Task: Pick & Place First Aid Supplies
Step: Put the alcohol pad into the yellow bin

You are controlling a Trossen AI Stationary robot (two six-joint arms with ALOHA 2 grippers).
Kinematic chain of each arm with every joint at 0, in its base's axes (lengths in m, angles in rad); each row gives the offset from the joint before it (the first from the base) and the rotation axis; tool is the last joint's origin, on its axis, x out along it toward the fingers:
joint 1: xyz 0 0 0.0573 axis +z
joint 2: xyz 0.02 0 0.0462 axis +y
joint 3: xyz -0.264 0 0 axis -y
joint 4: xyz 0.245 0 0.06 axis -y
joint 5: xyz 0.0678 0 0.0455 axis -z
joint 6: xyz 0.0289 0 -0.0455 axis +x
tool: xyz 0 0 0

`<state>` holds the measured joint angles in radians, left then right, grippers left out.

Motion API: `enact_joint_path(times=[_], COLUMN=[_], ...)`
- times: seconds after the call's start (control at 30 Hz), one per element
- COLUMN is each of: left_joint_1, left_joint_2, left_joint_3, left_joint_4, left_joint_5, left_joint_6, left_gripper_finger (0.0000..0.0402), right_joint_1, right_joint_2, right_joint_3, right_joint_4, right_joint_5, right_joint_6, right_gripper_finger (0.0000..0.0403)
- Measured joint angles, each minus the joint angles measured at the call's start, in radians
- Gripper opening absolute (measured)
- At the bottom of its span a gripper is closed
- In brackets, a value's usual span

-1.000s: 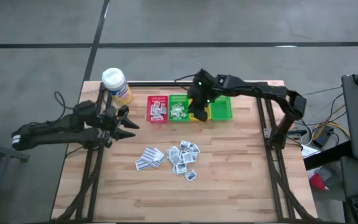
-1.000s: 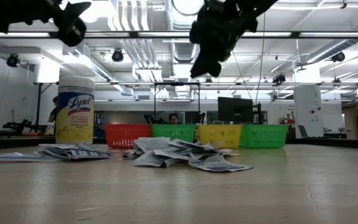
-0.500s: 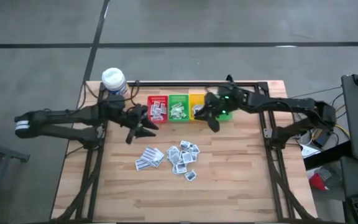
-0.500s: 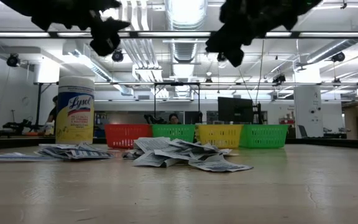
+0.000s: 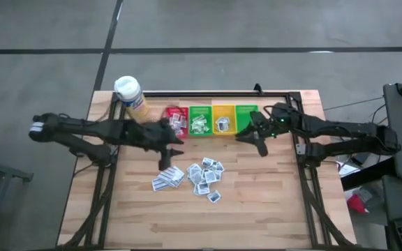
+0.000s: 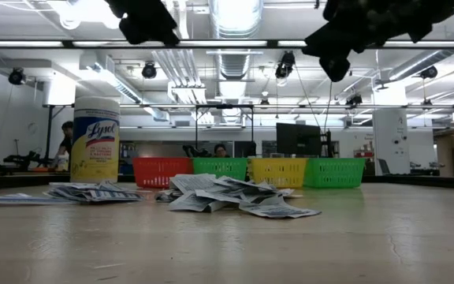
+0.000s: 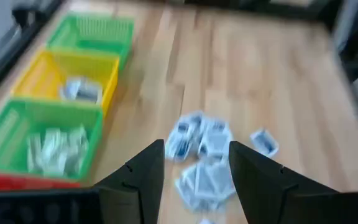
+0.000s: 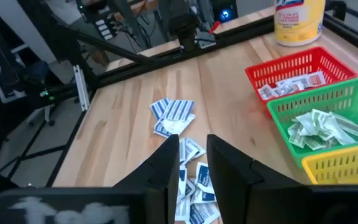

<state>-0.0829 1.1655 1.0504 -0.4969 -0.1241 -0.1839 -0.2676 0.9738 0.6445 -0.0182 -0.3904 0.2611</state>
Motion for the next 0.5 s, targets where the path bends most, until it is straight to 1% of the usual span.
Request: enact_joint_path(times=[0.03, 0.17, 0.33, 0.5], left_joint_1=[-0.016, -0.057, -0.082, -0.093], left_joint_2=[0.032, 0.146, 0.288, 0.387], left_joint_3=[0.02, 0.086, 0.134, 0.177], left_joint_4=[-0.021, -0.018, -0.02, -0.018], left_joint_5=[-0.017, -0.025, -0.025, -0.026], left_joint_6=[-0.026, -0.128, -0.167, -0.211], left_gripper_finger=[0.0175, 0.0175, 0.0175, 0.0175], right_joint_1=[0.0, 0.003, 0.008, 0.008], right_joint_2=[-0.016, -0.067, -0.116, -0.174], right_joint_3=[-0.012, -0.043, -0.082, -0.117], right_joint_4=[0.0, 0.0, 0.002, 0.002], right_joint_5=[0.0, -0.001, -0.002, -0.003], right_joint_6=[0.001, 0.001, -0.056, -0.082], right_gripper_finger=[0.0083, 0.0087, 0.0091, 0.0086])
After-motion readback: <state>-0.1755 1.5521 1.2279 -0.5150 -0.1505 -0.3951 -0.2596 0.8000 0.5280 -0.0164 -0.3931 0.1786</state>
